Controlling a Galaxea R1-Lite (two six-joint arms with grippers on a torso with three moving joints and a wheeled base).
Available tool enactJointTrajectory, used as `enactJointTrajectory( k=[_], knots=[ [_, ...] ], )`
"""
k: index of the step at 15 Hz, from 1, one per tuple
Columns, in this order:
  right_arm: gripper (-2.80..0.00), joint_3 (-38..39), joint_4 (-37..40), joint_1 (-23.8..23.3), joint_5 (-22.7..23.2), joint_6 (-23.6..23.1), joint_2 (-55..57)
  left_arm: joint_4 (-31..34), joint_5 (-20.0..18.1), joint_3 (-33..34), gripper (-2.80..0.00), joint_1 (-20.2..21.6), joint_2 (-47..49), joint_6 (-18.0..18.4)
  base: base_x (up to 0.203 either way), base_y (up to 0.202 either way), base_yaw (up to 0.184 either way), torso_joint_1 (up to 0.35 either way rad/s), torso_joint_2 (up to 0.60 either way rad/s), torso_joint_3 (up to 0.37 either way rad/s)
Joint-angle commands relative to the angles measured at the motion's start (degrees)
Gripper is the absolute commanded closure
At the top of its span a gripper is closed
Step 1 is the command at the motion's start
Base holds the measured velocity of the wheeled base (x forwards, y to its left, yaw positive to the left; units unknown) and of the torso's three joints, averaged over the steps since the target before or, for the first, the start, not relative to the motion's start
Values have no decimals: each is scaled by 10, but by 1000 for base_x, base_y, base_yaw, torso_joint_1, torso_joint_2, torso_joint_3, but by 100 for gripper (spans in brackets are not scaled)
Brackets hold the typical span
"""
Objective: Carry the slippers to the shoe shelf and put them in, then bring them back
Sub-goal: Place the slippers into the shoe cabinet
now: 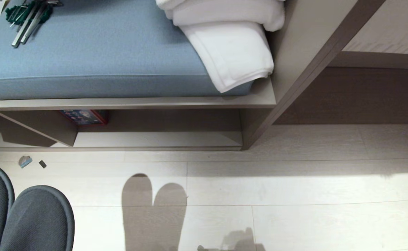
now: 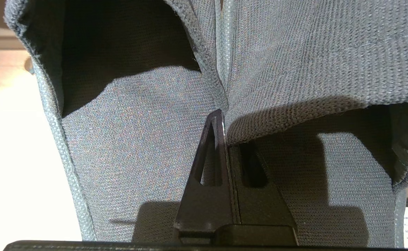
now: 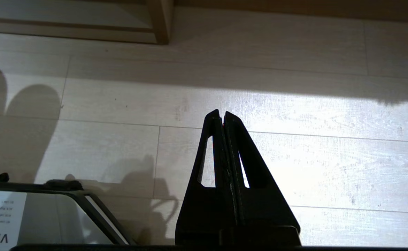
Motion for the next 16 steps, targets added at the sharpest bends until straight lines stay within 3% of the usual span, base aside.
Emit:
enactJointTrajectory(
  k=[1, 16],
  knots=[
    [0, 0, 0, 0, 0, 0, 0, 0, 0, 3, 0, 0, -4, 0, 0, 0, 0, 3, 7, -202],
    [0, 0, 0, 0, 0, 0, 0, -6, 0, 4, 0, 0, -6, -1, 0, 0, 0, 2, 4, -197]
  ],
)
